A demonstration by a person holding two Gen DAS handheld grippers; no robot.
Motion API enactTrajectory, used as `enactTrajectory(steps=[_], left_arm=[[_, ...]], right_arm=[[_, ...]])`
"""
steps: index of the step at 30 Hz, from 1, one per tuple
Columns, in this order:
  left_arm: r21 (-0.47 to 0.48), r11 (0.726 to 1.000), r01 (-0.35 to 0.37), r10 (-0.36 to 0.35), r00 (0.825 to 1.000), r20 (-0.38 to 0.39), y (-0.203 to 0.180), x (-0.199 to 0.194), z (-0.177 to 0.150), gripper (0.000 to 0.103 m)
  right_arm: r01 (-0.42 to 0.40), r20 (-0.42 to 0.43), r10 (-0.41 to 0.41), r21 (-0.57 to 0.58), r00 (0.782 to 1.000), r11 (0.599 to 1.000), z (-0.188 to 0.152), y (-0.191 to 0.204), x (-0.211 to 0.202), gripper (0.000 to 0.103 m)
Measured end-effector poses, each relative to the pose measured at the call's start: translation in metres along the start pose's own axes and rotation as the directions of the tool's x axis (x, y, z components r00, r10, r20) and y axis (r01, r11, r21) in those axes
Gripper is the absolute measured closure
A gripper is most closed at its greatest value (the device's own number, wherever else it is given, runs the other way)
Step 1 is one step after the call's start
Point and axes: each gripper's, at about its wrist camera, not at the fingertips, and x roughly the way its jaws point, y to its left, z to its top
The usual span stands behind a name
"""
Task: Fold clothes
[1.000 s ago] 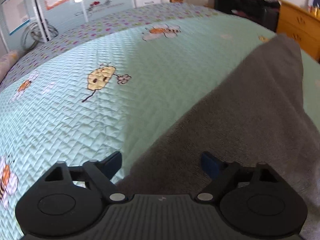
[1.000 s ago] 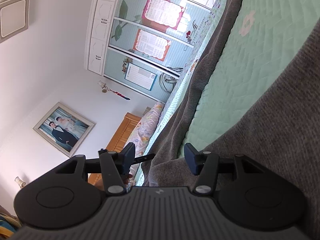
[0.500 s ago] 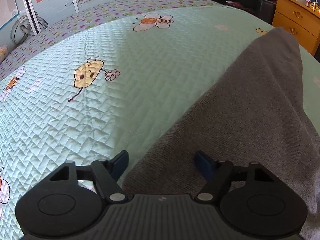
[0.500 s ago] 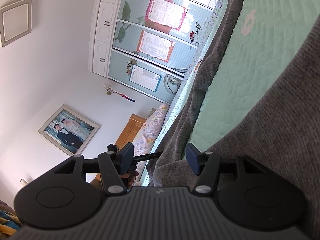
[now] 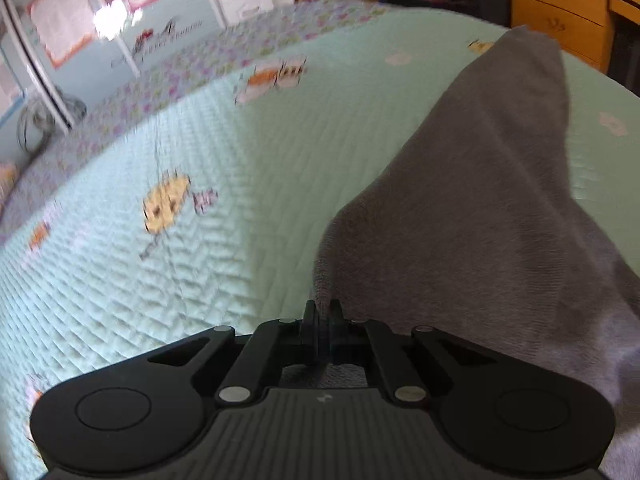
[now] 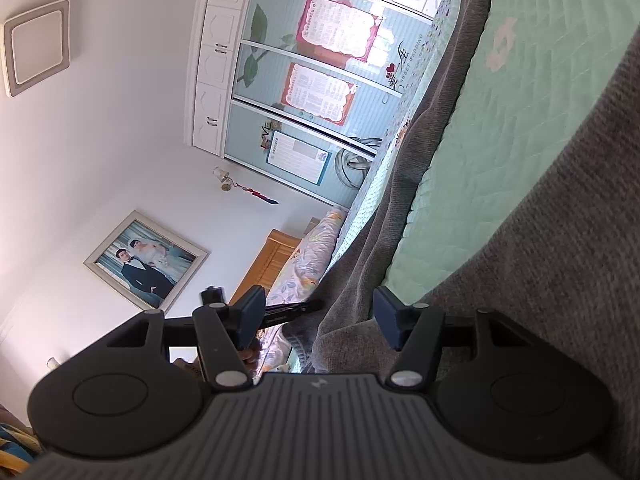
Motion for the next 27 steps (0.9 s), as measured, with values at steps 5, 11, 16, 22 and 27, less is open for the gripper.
enactTrajectory(steps=[5, 11, 16, 22, 27], left_arm=[[0.077, 0.997, -0.023, 0.016, 0.996, 0.088, -0.022, -0.040, 0.000, 0.100], [0.211, 0.978, 0.003, -0.046, 0.979, 0.200, -0.074, -0.101, -0.016, 0.100], [0.298, 0.953, 0.042, -0.121, 0.960, 0.253, -0.121, -0.151, -0.047, 0.100], [0.284, 0.951, 0.122, -0.192, 0.954, 0.232, -0.138, -0.166, -0.097, 0.100], [0.221, 0.965, 0.144, -0.189, 0.962, 0.199, -0.136, -0.160, -0.140, 0.100]], right_arm=[[-0.006, 0.000, 0.006, -0.001, 1.000, 1.000, 0.001, 0.000, -0.002, 0.041], [-0.008, -0.001, 0.008, -0.002, 1.000, 1.000, 0.001, 0.000, -0.004, 0.040], [-0.010, -0.001, 0.010, -0.002, 1.000, 1.000, 0.002, 0.001, -0.005, 0.040], [-0.008, -0.003, 0.008, -0.005, 1.000, 1.000, 0.004, 0.001, -0.006, 0.040], [-0.008, -0.005, 0.008, -0.006, 1.000, 1.000, 0.005, 0.001, -0.007, 0.040]])
